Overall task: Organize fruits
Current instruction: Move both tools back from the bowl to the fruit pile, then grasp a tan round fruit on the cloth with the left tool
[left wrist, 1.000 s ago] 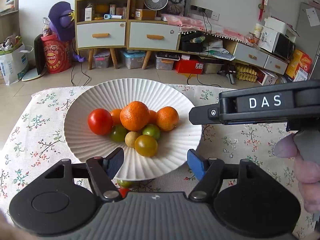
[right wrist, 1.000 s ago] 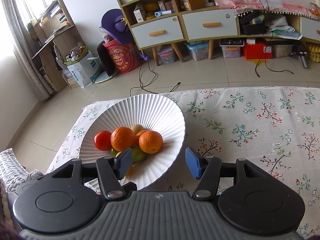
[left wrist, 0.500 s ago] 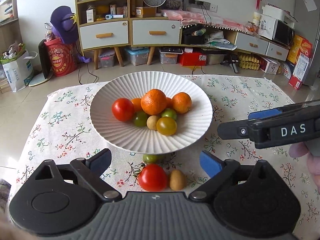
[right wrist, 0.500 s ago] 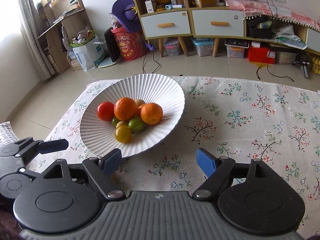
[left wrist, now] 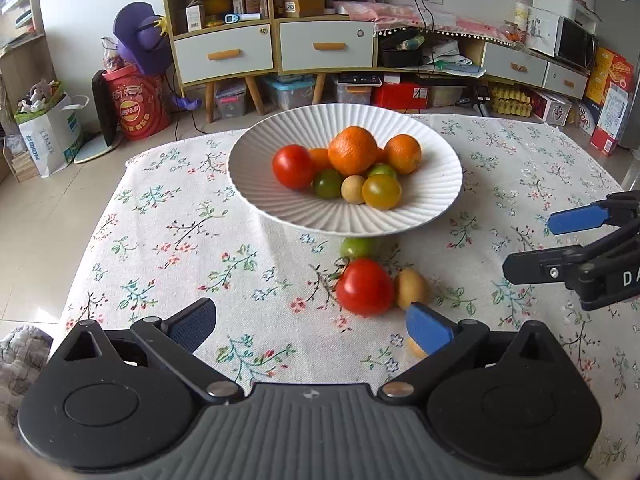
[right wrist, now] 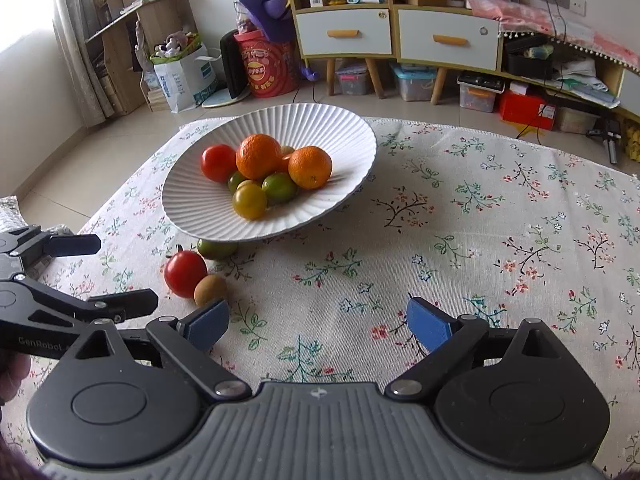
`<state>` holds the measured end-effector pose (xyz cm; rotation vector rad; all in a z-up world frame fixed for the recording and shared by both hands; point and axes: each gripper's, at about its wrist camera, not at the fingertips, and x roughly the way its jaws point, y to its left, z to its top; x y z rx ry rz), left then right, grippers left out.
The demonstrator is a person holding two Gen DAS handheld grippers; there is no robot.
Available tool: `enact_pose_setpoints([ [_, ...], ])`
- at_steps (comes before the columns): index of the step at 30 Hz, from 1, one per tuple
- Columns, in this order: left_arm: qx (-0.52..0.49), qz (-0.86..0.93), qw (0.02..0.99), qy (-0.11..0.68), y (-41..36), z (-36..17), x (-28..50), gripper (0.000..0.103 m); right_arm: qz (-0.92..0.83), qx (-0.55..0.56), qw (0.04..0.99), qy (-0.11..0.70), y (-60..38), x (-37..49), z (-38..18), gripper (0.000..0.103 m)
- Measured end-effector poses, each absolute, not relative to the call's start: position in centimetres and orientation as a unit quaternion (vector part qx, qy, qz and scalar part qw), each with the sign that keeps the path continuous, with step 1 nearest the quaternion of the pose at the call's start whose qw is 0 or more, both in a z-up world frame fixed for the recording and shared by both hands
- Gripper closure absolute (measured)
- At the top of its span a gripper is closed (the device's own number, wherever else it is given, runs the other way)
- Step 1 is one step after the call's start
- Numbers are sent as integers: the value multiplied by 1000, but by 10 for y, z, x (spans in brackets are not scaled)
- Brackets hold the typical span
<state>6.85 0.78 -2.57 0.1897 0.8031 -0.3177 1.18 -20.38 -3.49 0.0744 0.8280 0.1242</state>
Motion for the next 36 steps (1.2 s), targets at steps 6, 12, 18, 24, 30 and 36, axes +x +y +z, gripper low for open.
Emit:
enact_pose_setpoints([
  [6,88,-145,899,404,19,-37,64,7,72,6,907,415,-193,2,-47,7],
  [12,85,-171,901,389,13,-43,47,7,80,-15,904,419,-188,-5,-52,5],
  [18,111,-210,900,365,-8,-47,33,7,71,-18,906,417,-191,-2,-52,5],
  [24,98,-237,897,360,-19,-49,32,17,64,-18,908,414,-196,1,-52,5],
  [30,82,-260,888,370,-29,-48,34,44,57,-12,910,410,-203,0,-50,4],
  [36,74,-266,886,373,-32,-45,38,82,56,-13,912,407,-205,1,-47,4],
])
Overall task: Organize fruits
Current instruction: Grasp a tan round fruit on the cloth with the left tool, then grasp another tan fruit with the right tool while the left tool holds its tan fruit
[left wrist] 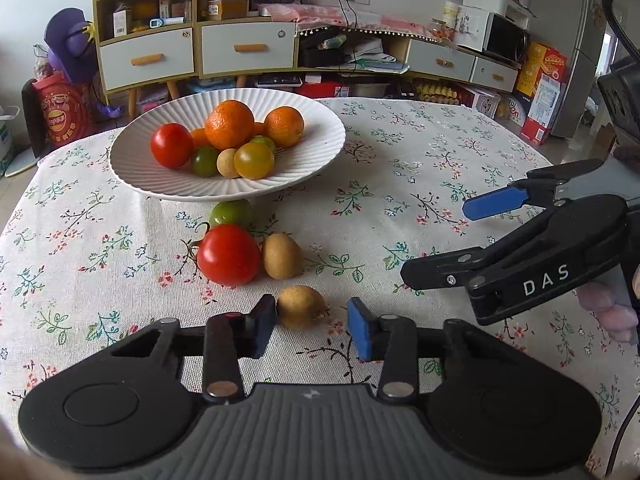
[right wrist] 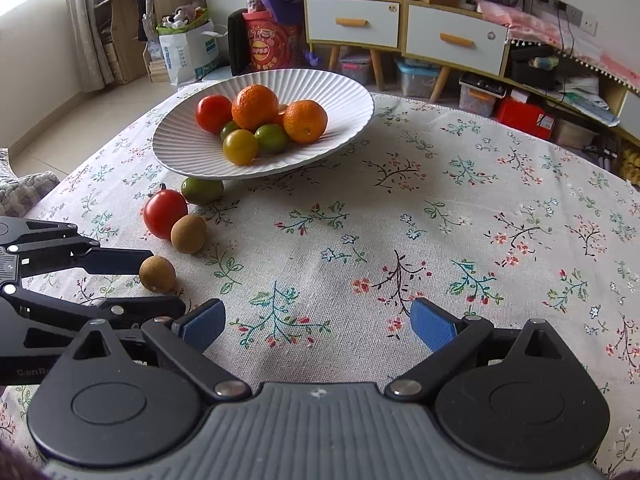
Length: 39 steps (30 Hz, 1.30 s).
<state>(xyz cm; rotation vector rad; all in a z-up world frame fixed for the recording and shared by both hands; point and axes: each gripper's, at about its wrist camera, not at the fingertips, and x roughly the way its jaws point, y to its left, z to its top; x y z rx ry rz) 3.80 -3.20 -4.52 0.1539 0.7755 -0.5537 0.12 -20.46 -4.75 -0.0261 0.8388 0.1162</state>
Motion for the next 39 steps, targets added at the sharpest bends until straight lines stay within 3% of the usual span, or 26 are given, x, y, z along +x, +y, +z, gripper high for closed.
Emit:
enact_pose_setpoints([
  [1,74,-266,886,372,-32,-44,38,87,57,-14,912,407,-204,1,-47,4],
  [14,80,-243,893,370,-1,-39,39,87,77,-18,913,400,-175,14,-40,5],
  [19,74,-219,900,369,18,-37,40,87,97,-23,911,401,-154,20,-39,9],
  [25,51,-213,905,366,46,-40,38,87,91,-73,918,378,-137,17,-48,20],
  [27,40,-218,905,364,55,-45,36,87,86,-91,918,377,-134,16,-54,29],
  [32,19,-231,900,369,70,-51,37,86,81,-90,922,368,-130,16,-56,34],
  [39,16,-237,898,372,67,-50,38,86,93,-88,922,365,-126,18,-54,58],
])
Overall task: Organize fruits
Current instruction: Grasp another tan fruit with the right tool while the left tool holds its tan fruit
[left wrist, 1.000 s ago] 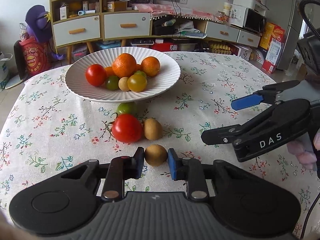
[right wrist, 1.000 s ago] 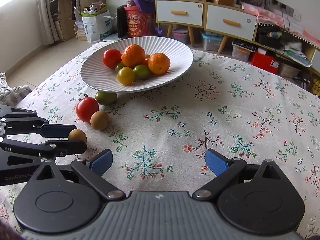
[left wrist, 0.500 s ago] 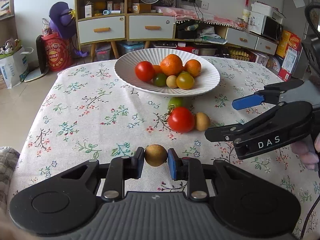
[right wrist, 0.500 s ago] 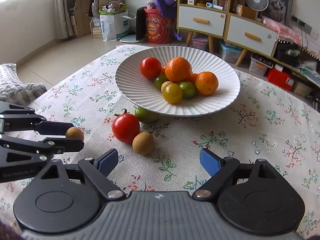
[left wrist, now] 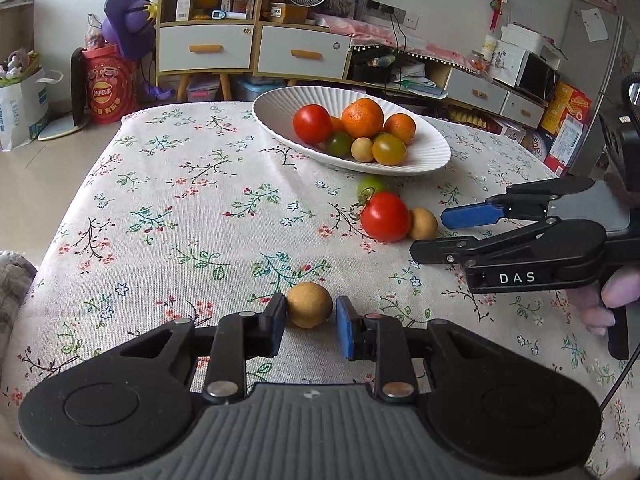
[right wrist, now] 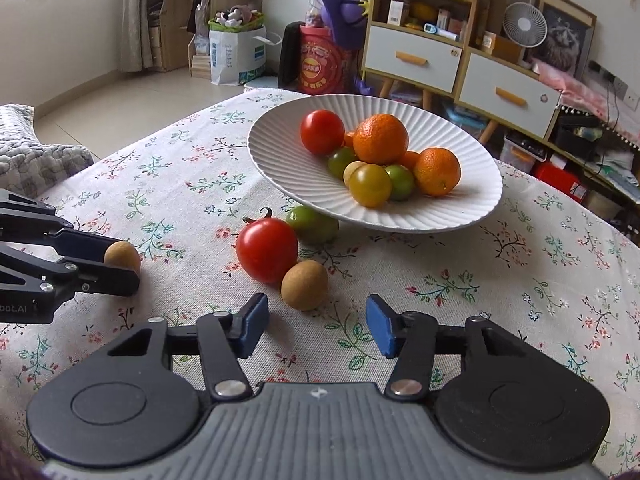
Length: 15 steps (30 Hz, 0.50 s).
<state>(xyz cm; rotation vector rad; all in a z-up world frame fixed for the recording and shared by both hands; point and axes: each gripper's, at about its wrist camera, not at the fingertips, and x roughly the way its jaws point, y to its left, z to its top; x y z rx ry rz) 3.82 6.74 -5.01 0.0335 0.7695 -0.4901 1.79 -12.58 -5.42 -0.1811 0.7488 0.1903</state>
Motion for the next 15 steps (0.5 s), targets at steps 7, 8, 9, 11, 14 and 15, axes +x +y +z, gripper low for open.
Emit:
enact_pose_setpoints([
  [7,25,-228,899,374,68,-52,39,86,96,-83,922,366,-122,22,-51,73],
  [8,25,-228,898,375,68,-52,39,86,100,-81,921,367,-122,23,-50,79],
  [9,24,-228,898,376,68,-51,40,87,104,-78,921,367,-123,24,-48,81],
  [11,18,-228,897,379,69,-51,41,87,109,-66,921,368,-126,24,-46,81],
  [14,14,-229,896,380,69,-51,41,87,109,-56,921,369,-130,25,-44,81],
  [15,10,-229,895,382,69,-50,42,87,112,-58,922,367,-132,24,-42,81],
])
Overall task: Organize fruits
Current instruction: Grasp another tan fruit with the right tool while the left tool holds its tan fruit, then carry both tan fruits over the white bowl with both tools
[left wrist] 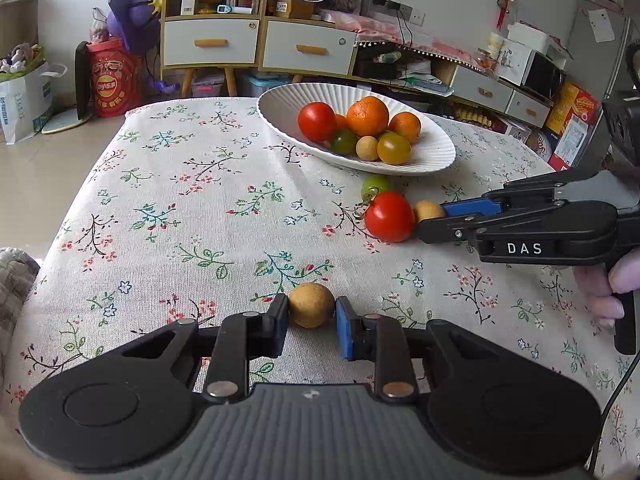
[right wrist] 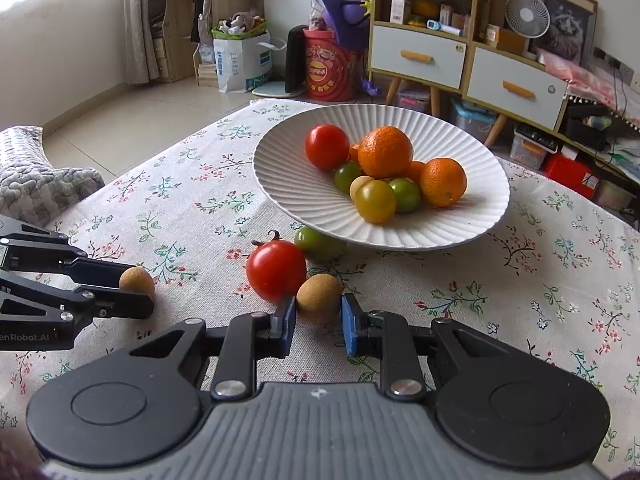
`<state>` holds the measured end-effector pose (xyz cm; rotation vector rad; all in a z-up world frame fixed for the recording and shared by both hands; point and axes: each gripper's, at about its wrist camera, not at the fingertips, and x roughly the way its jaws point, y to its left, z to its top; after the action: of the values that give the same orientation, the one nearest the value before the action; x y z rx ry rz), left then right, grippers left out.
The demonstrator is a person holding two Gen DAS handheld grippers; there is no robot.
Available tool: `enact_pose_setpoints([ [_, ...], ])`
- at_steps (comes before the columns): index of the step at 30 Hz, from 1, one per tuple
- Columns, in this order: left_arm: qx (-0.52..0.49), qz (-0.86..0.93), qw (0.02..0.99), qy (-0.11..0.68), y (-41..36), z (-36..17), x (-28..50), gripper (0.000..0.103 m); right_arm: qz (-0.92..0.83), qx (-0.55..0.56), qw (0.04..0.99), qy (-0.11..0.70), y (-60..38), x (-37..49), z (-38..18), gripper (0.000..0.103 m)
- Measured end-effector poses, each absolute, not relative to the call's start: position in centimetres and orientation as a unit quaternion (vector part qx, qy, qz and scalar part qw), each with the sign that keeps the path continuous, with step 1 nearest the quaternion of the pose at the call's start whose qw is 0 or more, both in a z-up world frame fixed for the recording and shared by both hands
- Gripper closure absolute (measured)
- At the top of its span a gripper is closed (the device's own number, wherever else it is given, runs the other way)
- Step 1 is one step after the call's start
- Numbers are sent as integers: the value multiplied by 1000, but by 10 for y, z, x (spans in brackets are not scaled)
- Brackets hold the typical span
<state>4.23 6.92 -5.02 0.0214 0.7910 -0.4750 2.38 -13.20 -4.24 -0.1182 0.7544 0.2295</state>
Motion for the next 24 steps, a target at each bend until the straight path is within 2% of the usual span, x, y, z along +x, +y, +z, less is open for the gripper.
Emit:
enact_pose_setpoints([
  [14,-28,-236,908,346,60,-23,55,87,87,-4,944,318,-161,28,-4,81],
  [24,-49,-238,912,330,22,-12,99,87,70,17,936,345,-176,58,-11,81],
])
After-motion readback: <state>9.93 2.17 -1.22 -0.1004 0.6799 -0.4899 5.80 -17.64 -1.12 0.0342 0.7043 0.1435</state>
